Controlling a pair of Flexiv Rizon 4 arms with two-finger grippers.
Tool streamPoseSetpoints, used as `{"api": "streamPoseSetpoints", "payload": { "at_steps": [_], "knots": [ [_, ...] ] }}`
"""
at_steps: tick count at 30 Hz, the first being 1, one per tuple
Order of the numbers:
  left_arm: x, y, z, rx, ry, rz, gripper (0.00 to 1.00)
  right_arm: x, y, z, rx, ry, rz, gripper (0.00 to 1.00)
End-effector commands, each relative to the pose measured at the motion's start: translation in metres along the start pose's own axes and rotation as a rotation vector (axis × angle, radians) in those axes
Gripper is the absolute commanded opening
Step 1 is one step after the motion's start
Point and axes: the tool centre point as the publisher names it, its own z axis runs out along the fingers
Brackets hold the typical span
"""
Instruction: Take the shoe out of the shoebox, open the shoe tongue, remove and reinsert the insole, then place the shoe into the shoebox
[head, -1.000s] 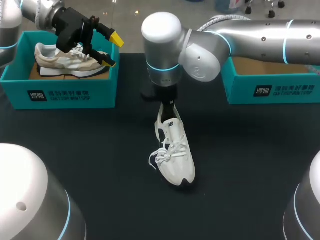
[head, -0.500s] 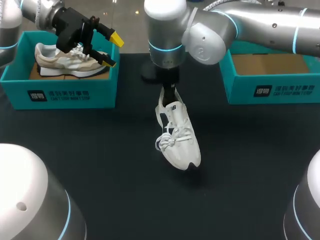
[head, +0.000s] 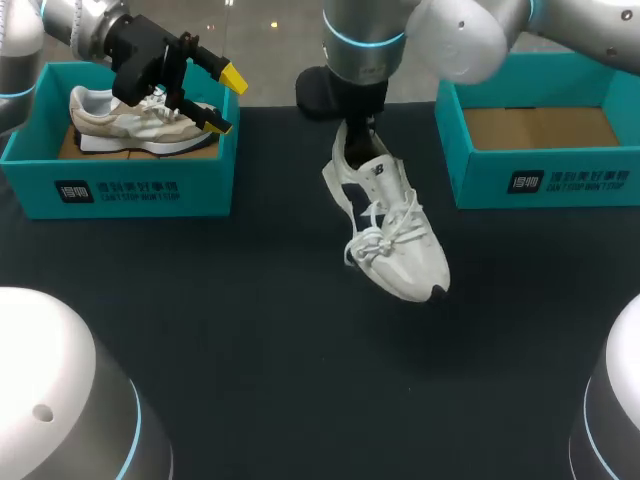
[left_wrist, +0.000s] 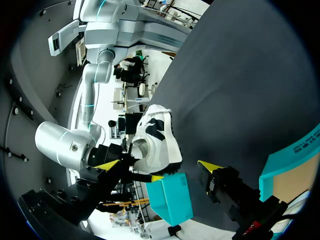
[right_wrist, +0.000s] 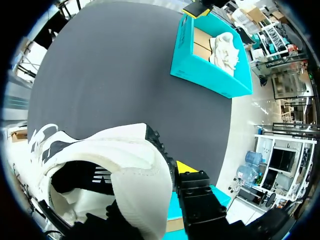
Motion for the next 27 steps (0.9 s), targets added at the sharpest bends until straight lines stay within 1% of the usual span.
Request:
{"api": "streamPoseSetpoints", "payload": {
  "at_steps": [1, 3, 5, 12, 17, 19, 27],
  "knots": [
    [0.000, 0.000, -0.001, 0.002, 0.004, 0.001, 1.00, -0.007, -0.003, -0.027, 0.027, 0.036, -0.048, 0.00],
    [0.000, 0.000, -0.001, 0.002, 0.004, 0.001, 1.00, -0.009, -0.003, -0.029, 0.026, 0.059, -0.070, 0.00],
    [0.000, 0.000, -0.001, 0.002, 0.004, 0.001, 1.00, -0.010, -0.006, -0.034, 0.047, 0.077, -0.084, 0.00],
    [0.000, 0.000, -0.001, 0.002, 0.004, 0.001, 1.00, -0.012, -0.014, -0.043, 0.035, 0.127, -0.087, 0.00],
    [0.000, 0.000, -0.001, 0.002, 0.004, 0.001, 1.00, -0.011, -0.016, -0.048, 0.034, 0.139, -0.092, 0.00],
    [0.000, 0.000, -0.001, 0.002, 0.004, 0.001, 1.00, -0.010, -0.016, -0.051, 0.029, 0.128, -0.089, 0.00],
    [0.000, 0.000, -0.001, 0.002, 0.004, 0.001, 1.00, -0.010, -0.016, -0.051, 0.029, 0.128, -0.089, 0.00]
  ]
}}
